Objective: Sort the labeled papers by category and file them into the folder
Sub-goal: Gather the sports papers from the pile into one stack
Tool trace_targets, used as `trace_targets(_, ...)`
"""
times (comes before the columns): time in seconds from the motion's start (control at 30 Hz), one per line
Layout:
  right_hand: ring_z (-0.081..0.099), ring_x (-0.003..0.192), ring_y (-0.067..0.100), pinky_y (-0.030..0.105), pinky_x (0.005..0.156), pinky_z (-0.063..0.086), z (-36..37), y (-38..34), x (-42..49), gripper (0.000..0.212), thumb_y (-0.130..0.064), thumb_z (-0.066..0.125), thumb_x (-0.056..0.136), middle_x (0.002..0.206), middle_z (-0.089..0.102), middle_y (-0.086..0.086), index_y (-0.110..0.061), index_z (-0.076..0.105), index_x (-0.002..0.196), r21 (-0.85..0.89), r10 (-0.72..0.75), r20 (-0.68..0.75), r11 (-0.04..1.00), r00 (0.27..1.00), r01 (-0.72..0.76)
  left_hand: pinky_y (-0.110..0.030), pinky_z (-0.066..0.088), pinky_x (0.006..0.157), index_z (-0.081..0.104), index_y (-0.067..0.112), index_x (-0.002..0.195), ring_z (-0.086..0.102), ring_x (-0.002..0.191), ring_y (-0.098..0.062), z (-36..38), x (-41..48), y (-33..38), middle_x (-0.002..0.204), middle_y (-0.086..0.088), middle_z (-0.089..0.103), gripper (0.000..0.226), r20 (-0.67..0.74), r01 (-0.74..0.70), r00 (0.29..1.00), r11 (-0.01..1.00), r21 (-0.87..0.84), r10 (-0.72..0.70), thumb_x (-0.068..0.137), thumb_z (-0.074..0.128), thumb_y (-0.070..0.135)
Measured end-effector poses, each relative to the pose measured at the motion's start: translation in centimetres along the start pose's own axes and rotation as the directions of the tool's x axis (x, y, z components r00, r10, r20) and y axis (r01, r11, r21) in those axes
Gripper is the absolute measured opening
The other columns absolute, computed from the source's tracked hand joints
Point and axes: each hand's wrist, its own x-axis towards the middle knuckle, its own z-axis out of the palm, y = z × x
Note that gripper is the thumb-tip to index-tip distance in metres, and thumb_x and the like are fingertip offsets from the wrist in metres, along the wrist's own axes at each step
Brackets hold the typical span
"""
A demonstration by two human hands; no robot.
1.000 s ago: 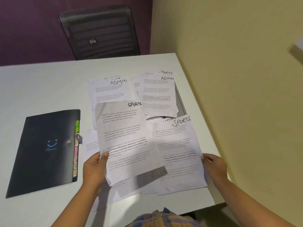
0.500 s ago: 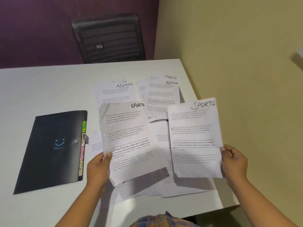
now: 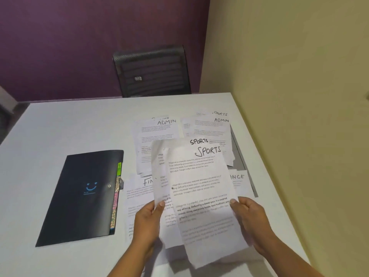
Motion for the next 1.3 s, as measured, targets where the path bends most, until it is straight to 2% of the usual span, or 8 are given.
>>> trace_targets(0.1, 0.075, 0.093, 0.024, 0.042, 0.085, 0.06, 1.1, -0.1, -0.3, 0.016, -0.018, 0.06, 0.097, 0.103, 0.078, 0.004, -0.012, 0.071, 0.105, -0.061, 0.007, 0.122, 0.998, 0.993, 0.0, -0.014, 0.053, 0.054, 0.073, 0.016, 0.105, 0.074, 0.072, -0.006, 0.6, -0.8, 0.5, 0.085, 0.007, 0.079, 0.019, 0.016, 0.001, 1.0, 1.0, 0.006, -0.002, 0.1, 0.055, 0.019)
trace_targets(0.27, 0.076, 0.087, 0.019, 0.028, 0.067, 0.06, 1.4, -0.5, -0.9, 0.016, -0.012, 0.058, 0.097, 0.101, 0.079, -0.003, -0.014, 0.073, 0.104, -0.105, -0.051, 0.139, 0.992, 0.989, 0.066, -0.02, 0.052, 0.059, 0.069, 0.022, 0.1, 0.072, 0.074, -0.009, 0.9, -1.7, 1.3, 0.08, 0.013, 0.076, 0.032, 0.052, 0.006, 0.999, 0.999, -0.034, -0.004, 0.104, 0.04, 0.036)
trace_targets(0.6, 0.075, 0.085, 0.009, 0.021, 0.068, 0.058, 2.3, -1.2, -0.4, 0.023, -0.006, 0.075, 0.084, 0.094, 0.079, -0.004, -0.017, 0.073, 0.103, -0.191, -0.204, 0.187, 0.952, 0.961, 0.24, -0.012, 0.053, 0.058, 0.071, 0.01, 0.094, 0.073, 0.069, -0.001, -0.4, -0.9, 1.5, 0.075, 0.01, 0.078, 0.022, 0.14, -0.18, 0.975, 0.983, 0.041, 0.173, 0.089, 0.062, -0.009)
trace_targets(0.73, 0.071, 0.066, 0.002, 0.025, 0.067, 0.057, 3.4, -1.8, -0.3, 0.017, -0.013, 0.081, 0.079, 0.072, 0.075, -0.013, -0.024, 0.068, 0.083, -0.164, -0.24, 0.165, 0.95, 0.957, 0.266, -0.007, 0.044, 0.054, 0.071, -0.003, 0.073, 0.06, 0.05, -0.001, -0.3, -0.7, 1.9, 0.052, -0.017, 0.058, 0.013, 0.079, -0.303, 0.952, 0.946, 0.115, 0.296, 0.084, 0.069, -0.01)
trace_targets(0.87, 0.038, 0.029, -0.001, 0.012, 0.04, 0.032, 4.0, -1.5, -0.1, 0.049, -0.027, 0.084, 0.076, 0.032, 0.041, -0.016, -0.02, 0.04, 0.056, -0.253, -0.221, 0.156, 0.933, 0.963, 0.255, -0.003, 0.045, 0.064, 0.073, 0.029, 0.078, 0.065, 0.073, 0.008, -0.6, 0.0, 1.4, 0.071, 0.02, 0.073, 0.032, 0.117, -0.414, 0.91, 0.895, 0.167, 0.399, 0.079, 0.077, -0.003)
trace_targets(0.97, 0.066, 0.07, -0.011, 0.009, 0.062, 0.05, 3.8, -0.9, 0.4, 0.03, -0.009, 0.083, 0.075, 0.075, 0.071, -0.024, -0.032, 0.066, 0.086, -0.181, -0.255, 0.238, 0.937, 0.937, 0.3, -0.009, 0.051, 0.076, 0.075, 0.014, 0.102, 0.068, 0.096, -0.002, -1.1, 1.3, 0.2, 0.101, 0.003, 0.075, 0.031, 0.17, -0.465, 0.883, 0.867, 0.18, 0.438, 0.078, 0.077, -0.006)
trace_targets(1.07, 0.064, 0.086, -0.015, 0.007, 0.068, 0.052, 3.7, -1.0, 0.4, 0.029, 0.006, 0.076, 0.078, 0.102, 0.07, -0.003, -0.004, 0.071, 0.104, -0.171, -0.286, 0.266, 0.926, 0.92, 0.337, -0.019, 0.055, 0.083, 0.073, 0.008, 0.108, 0.068, 0.104, -0.018, -1.5, 2.4, -1.0, 0.107, -0.002, 0.074, 0.033, 0.209, -0.485, 0.865, 0.866, 0.119, 0.456, 0.076, 0.079, 0.0)
trace_targets(1.3, 0.068, 0.086, -0.006, 0.008, 0.061, 0.052, 4.0, 0.3, 1.1, 0.04, -0.003, 0.077, 0.081, 0.086, 0.074, -0.023, -0.038, 0.064, 0.095, -0.241, -0.275, 0.245, 0.912, 0.93, 0.333, -0.007, 0.048, 0.076, 0.077, 0.01, 0.097, 0.068, 0.087, 0.008, -1.2, 3.3, -2.0, 0.089, 0.033, 0.072, 0.02, 0.245, -0.572, 0.819, 0.768, 0.288, 0.519, 0.084, 0.072, -0.004)
